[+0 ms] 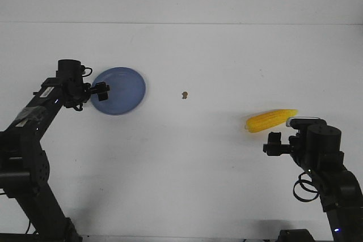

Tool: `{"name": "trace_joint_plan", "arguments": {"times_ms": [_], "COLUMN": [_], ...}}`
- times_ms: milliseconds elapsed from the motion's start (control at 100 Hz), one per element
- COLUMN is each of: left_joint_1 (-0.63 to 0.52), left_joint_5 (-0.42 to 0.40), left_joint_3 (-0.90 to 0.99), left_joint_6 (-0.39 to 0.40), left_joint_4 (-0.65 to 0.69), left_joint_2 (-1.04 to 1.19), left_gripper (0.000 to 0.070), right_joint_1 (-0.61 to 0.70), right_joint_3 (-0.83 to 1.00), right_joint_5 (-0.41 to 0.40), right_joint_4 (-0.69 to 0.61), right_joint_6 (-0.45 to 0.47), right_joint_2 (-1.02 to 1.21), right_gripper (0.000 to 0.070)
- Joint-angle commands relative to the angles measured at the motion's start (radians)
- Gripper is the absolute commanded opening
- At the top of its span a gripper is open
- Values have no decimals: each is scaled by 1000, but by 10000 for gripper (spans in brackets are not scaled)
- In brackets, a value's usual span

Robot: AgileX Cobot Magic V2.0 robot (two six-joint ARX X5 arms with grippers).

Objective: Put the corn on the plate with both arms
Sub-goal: 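Reach the left gripper to the rim of the blue plate, then push the blue plate with the left gripper toward the table center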

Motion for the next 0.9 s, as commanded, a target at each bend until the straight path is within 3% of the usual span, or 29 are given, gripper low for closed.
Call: {"name": "trace_joint_plan", "arguments": {"times_ms": [0, 120, 240, 410, 520, 890], "left_joint_1": [2, 2, 2, 2, 4, 7], "left_joint_5": [3, 3, 3, 4, 40, 332], "left_joint_3": [21, 21, 21, 21, 21, 20], "left_joint_6": [-3, -3, -3, -2, -3, -13], "left_joint_4": [3, 3, -1, -8, -8, -30], "left_joint_2": [30, 33, 33, 33, 32, -138], "left_gripper": [501, 476, 238, 0, 5, 5], "right_joint_1": [1, 1, 1, 1, 1, 1], "right_joint_3": [16, 16, 16, 16, 16, 16], "right_joint_5": [0, 0, 0, 0, 0, 0], "right_joint_4": [7, 7, 10, 11, 14, 14], "right_joint_6": [7, 7, 7, 7, 6, 7], "right_joint_2": [6, 6, 6, 6, 6, 6], "right_gripper": [512, 512, 512, 512, 512, 512]}}
